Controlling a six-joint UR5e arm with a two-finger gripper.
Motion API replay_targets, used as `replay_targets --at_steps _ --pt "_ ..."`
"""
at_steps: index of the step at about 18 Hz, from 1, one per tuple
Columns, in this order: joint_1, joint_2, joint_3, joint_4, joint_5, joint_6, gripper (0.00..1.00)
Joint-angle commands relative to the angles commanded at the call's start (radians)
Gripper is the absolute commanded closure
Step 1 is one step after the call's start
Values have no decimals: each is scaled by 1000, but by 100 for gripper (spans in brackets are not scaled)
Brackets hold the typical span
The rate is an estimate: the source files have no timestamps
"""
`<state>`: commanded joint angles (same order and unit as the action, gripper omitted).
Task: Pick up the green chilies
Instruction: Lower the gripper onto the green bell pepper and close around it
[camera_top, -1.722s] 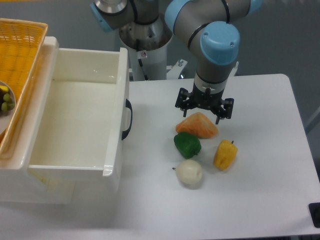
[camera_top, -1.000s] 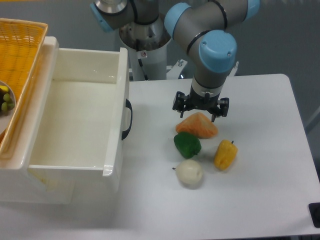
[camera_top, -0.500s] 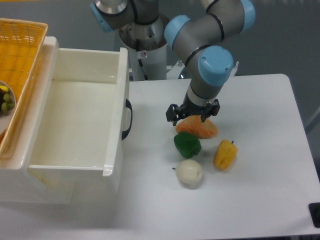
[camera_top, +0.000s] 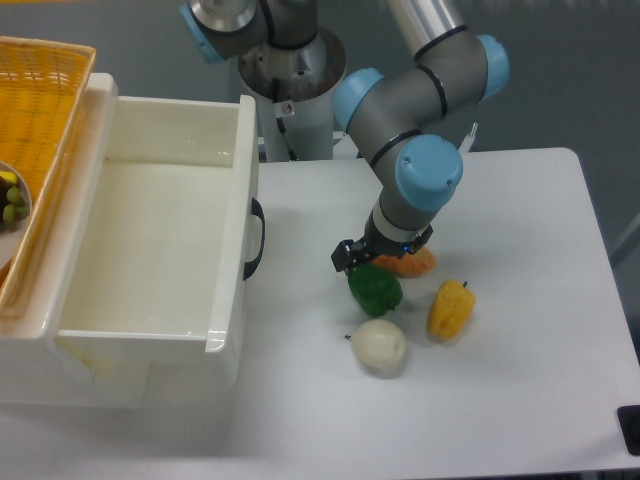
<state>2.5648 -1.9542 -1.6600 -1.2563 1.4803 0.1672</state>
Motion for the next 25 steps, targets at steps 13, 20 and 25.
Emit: replay_targets --at_steps 13,20,25 --pt "-9 -72 9 54 35 0 0" --pt "-12 -83 3 63 41 -12 0" --pt "-21 -97 0 67 63 -17 0"
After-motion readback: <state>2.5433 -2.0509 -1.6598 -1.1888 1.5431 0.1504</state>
